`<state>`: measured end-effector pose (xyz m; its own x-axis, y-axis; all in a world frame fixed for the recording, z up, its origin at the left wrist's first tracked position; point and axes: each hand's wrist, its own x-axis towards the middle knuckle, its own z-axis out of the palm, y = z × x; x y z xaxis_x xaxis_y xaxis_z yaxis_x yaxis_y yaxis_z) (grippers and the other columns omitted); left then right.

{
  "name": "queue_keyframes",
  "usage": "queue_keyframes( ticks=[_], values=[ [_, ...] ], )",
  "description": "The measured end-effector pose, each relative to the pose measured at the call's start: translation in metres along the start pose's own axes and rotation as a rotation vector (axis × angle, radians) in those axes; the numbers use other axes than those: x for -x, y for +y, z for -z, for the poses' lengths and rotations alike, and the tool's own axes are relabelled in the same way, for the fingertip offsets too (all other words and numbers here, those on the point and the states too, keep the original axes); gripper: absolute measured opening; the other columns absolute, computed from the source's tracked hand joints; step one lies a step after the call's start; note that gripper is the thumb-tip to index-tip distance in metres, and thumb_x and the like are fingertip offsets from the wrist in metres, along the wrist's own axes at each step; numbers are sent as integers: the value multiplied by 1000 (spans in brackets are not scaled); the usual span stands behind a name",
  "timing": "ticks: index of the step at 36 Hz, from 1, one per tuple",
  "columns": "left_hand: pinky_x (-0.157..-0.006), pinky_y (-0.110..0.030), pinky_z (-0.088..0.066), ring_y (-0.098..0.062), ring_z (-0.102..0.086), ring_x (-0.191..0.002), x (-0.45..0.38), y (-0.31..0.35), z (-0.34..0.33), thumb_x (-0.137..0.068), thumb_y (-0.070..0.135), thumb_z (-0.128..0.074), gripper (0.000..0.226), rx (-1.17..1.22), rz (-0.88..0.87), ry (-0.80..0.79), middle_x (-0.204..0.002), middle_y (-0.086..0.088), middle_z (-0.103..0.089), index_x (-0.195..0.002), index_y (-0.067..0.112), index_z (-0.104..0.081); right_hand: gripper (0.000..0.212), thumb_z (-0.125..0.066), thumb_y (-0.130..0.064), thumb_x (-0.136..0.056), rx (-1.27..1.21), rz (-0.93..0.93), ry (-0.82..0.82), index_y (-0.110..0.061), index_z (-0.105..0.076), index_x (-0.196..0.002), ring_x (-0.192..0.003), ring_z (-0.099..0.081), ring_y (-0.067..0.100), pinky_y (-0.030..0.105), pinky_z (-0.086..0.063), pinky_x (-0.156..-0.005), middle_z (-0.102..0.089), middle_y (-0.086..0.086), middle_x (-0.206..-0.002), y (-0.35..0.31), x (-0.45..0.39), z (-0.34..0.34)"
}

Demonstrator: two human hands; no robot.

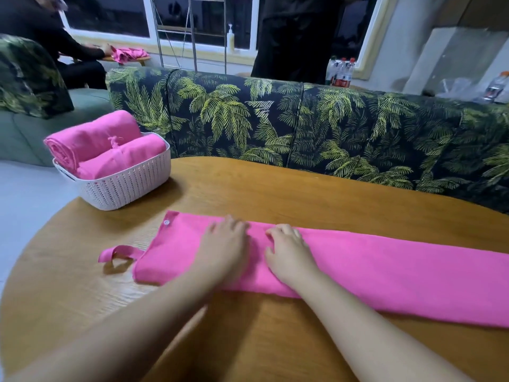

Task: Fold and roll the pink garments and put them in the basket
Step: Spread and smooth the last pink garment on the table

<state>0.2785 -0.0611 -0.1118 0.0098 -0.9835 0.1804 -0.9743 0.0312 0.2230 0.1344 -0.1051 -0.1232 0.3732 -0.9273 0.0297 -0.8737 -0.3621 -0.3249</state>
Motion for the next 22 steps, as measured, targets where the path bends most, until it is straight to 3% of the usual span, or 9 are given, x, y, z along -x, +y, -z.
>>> queue_keyframes(
  ticks=[3,6,9,12,15,18,22],
  values=[
    [-117,-46,-8,-14,-8,-148,19,18,-19,-99,50,-11,57,31,8,-229,-160,6,-17,-151,28,-20,47,-33,-21,-101,19,52,-63,-20,-30,-148,-146,-15,16,32,-9,-118,-22,-1,-158,-8,5,-9],
    [-114,-56,1,-23,6,-148,21,-5,-21,-80,67,5,74,-43,75,-289,-161,10,2,-150,45,-9,48,-25,-31,-105,62,92,-126,-29,-19,-152,-148,-2,10,35,1,-118,-10,-8,-161,5,8,-7],
    [-113,-60,3,-28,9,-148,18,-37,-13,-83,69,-2,67,-87,153,-314,-161,9,7,-147,52,-4,50,-20,-45,-103,123,84,-169,-37,-13,-152,-148,4,9,39,5,-118,-1,-12,-161,34,13,4],
    [-114,-58,3,-28,5,-148,16,-63,-4,-60,75,13,89,-143,180,-307,-161,10,6,-146,55,-1,56,-8,-57,-98,193,24,-174,-42,-5,-151,-147,6,8,40,4,-120,6,-15,-159,75,22,20],
    [-117,-53,2,-31,2,-148,11,-73,-2,-65,76,10,83,-160,199,-305,-161,7,4,-145,56,0,84,19,-73,-73,241,-51,-166,-43,1,-150,-146,7,8,39,4,-120,13,-21,-149,116,35,37],
    [-117,-54,1,-34,1,-147,5,-69,-3,-92,65,-8,57,-175,231,-291,-162,5,1,-147,53,-3,67,4,-64,-88,267,-178,-154,-40,2,-151,-147,7,10,39,3,-120,11,-14,-156,153,45,51],
    [-113,-61,6,-37,5,-147,-5,-30,-3,-99,46,-19,56,-198,353,-286,-162,-6,-3,-153,31,-14,57,-12,-55,-100,270,-285,-116,-35,-1,-153,-148,7,15,42,4,-119,6,-6,-161,167,53,60]
  ],
)
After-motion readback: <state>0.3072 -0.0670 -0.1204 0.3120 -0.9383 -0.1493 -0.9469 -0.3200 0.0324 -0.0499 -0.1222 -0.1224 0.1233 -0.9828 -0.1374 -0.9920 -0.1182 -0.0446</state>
